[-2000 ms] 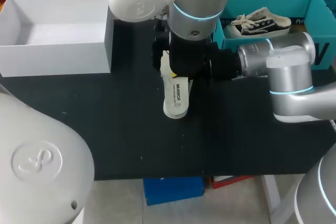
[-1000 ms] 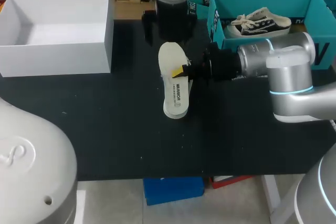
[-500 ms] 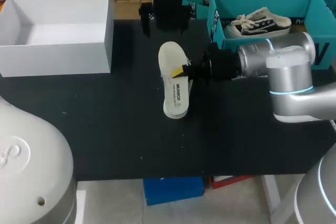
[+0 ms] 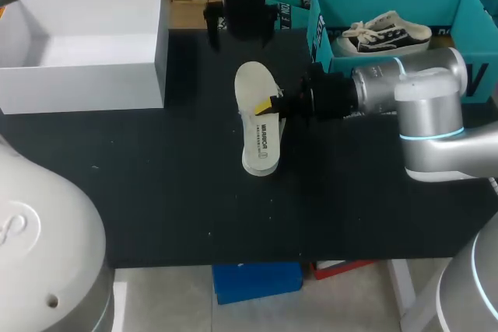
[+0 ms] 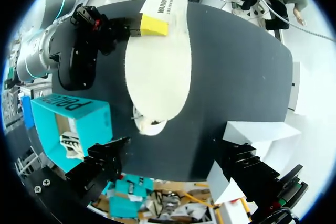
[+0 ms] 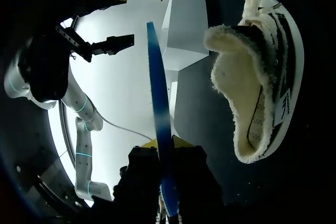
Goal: Take the shoe out of the shoebox, open the shoe tongue, remove and reinsert the insole, then place the shoe into the shoebox
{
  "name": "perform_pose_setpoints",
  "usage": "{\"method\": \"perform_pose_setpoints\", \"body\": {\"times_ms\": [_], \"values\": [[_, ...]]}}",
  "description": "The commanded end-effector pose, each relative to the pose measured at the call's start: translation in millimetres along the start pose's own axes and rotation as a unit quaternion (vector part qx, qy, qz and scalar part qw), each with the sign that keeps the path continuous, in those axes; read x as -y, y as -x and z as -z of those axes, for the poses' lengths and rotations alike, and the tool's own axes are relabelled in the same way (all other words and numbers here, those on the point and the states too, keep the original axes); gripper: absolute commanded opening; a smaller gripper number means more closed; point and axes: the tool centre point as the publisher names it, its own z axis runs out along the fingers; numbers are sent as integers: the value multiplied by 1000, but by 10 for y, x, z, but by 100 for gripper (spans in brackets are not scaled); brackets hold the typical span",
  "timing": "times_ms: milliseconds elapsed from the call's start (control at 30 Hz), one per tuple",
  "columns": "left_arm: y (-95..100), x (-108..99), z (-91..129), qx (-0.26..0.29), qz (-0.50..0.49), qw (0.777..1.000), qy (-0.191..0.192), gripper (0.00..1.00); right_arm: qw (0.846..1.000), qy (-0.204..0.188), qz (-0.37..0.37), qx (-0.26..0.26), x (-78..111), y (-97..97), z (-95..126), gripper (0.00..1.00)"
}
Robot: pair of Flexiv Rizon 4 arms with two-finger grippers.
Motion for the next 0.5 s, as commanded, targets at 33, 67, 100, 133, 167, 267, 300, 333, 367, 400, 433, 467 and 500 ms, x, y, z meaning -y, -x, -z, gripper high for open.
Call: {"method": "perform_pose_setpoints", "body": {"times_ms": [33, 67, 100, 133, 167, 267, 300, 333, 367, 400, 433, 467, 500], "values": [[33, -67, -13, -3, 0, 1000, -4, 100, 1000, 0, 0, 1, -2, 2, -6, 0], [31, -73, -9, -1, 0, 1000, -5, 100, 1000, 0, 0, 1, -2, 2, -6, 0], [30, -75, -6, -1, 0, 1000, -5, 100, 1000, 0, 0, 1, -2, 2, -6, 0], [30, -76, -2, 0, 0, 1000, -5, 100, 1000, 0, 0, 1, -2, 2, -6, 0], [33, -74, 3, 3, 0, 1000, -5, 100, 1000, 0, 0, 1, -2, 2, -6, 0], [42, -58, 18, 6, -1, 1000, -5, 100, 1000, 0, 0, 1, -2, 2, -6, 0], [47, -36, 27, 7, -2, 1000, -5, 100, 1000, 0, 0, 1, -2, 2, -6, 0], [53, -12, 34, 7, -3, 1000, -4, 100, 1000, 0, 0, 1, -2, 2, -6, 0], [57, 3, 38, 6, -3, 1000, -4, 100, 1000, 0, 0, 1, -2, 2, -6, 0], [54, 33, 56, 7, -4, 1000, -3, 100, 1000, 0, 0, 1, -2, 2, -6, 0], [49, 59, 77, 8, -5, 1000, -1, 100, 1000, 0, 0, 1, -2, 2, -6, 0], [45, 80, 95, 9, -5, 1000, 0, 100, 1000, 0, 0, 1, -2, 2, -6, 0], [40, 105, 116, 13, -6, 1000, 0, 100, 1000, 0, 0, 1, -2, 2, -6, 0]]}}
